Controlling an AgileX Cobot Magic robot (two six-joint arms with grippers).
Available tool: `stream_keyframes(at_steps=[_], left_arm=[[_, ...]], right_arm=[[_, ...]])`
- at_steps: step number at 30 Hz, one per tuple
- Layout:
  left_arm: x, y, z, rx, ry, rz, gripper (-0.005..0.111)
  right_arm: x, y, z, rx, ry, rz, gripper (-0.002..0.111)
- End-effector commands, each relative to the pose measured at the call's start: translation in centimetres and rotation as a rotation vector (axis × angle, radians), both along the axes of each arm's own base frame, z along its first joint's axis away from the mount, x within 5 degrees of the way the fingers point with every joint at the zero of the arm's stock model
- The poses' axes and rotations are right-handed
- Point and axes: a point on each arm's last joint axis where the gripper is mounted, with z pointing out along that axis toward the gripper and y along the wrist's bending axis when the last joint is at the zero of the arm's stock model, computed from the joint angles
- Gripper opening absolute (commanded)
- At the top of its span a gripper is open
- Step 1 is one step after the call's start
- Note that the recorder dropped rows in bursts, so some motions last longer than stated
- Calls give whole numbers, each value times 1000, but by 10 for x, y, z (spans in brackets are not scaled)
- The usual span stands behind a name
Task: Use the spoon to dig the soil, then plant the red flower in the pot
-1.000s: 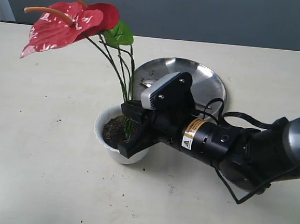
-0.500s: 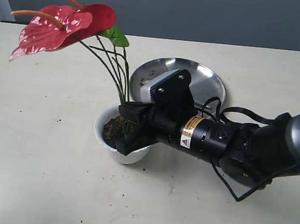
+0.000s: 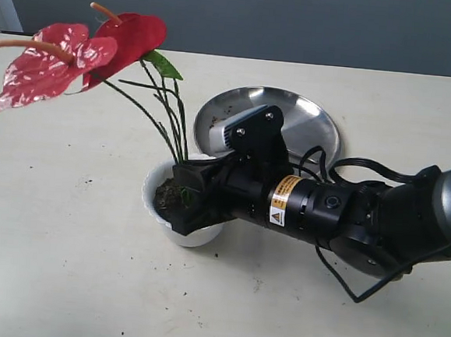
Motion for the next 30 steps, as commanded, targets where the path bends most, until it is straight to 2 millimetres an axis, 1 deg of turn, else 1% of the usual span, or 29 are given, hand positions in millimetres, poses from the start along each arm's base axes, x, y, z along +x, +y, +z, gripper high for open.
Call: stream_keyframes(at_steps=[1,8,16,17,19,23,25,26,30], left_arm=[[0,-1,2,-11,-11,-7,0],[0,-1,2,-11,-11,-7,0],[0,-1,2,-11,-11,-7,0],[0,-1,2,-11,-11,-7,0],[0,-1,2,-11,-11,-7,0],[0,-1,2,-11,-11,-7,0],[0,-1,2,-11,-11,-7,0],[0,-1,2,-11,-11,-7,0],[0,-1,2,-11,-11,-7,0]], right_arm=[[-11,-21,-43,-330,144,-5,-1],[-11,-22,-47,-348,194,-42,-1],[-11,-20,-46,-323,190,-40,0],[-10,-20,-45,-316,188,-38,2],[-10,-19,-43,-302,175,-30,9],[-10,-18,-42,-293,163,-22,37],[-10,-18,-42,-292,165,-26,48],[-10,-18,-42,-292,165,-26,49],[-10,-18,-42,-292,165,-26,49]])
